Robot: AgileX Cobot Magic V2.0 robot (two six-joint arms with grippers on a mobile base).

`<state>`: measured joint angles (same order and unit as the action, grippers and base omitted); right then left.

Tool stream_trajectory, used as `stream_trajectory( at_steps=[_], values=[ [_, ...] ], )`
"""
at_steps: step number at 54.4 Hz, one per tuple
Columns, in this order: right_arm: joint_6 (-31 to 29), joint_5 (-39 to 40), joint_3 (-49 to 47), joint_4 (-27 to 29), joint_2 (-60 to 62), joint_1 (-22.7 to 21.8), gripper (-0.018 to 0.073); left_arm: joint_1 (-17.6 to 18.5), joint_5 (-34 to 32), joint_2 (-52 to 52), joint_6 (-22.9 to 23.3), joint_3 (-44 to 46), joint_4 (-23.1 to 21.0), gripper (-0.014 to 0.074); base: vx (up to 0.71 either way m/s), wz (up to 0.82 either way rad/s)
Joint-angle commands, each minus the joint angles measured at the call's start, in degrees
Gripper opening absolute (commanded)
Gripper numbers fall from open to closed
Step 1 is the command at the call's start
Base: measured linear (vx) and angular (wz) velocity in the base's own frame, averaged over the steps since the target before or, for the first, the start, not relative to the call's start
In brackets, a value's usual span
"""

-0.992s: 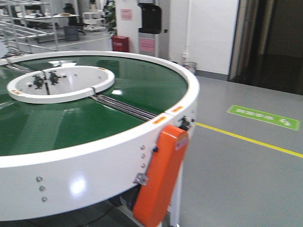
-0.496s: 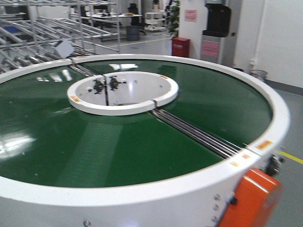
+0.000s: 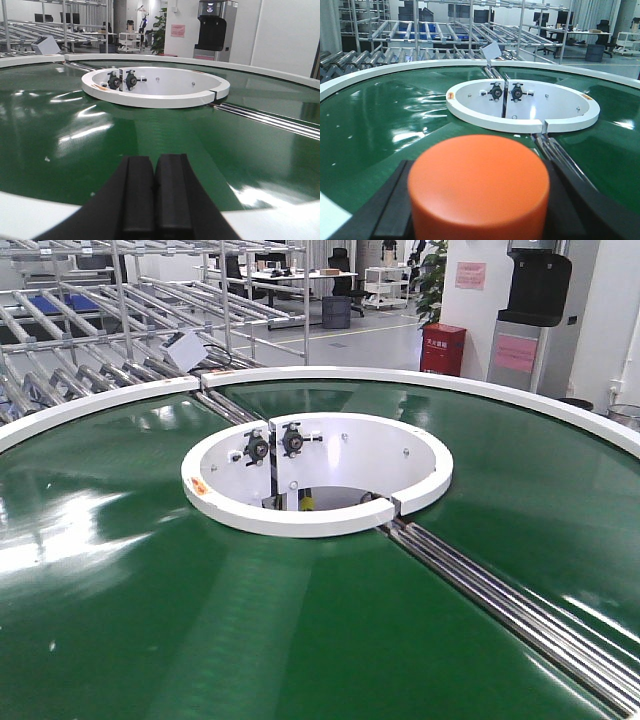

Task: Grab orange capacitor from left shelf to right conveyor
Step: 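Lower the orange cylinder onto the green belt and open the right gripper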

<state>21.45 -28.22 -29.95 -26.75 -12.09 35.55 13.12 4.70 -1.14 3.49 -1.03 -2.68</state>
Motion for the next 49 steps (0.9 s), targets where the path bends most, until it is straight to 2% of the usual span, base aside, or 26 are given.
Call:
stream_trajectory(
  at_steps=[1,21,49],
  values=[
    [0.1,4.4,-1.7,-1.6,-0.5,0.0,-0.0008,0.4,-4.7,-0.3,0.3,1.7,-0.3,-0.0006,0.31,0.00],
    [0.1,4.4,-1.7,-1.6,-0.5,0.0,-0.0008,0.4,-4.7,-0.3,0.3,1.7,-0.3,-0.0006,0.23,0.01],
    [0.1,4.5,-1.7,-1.6,-0.5,0.0,-0.0008,0.4,-4.7,-0.3,0.3,1.7,-0.3,-0.0006,0.07,0.00]
  ],
)
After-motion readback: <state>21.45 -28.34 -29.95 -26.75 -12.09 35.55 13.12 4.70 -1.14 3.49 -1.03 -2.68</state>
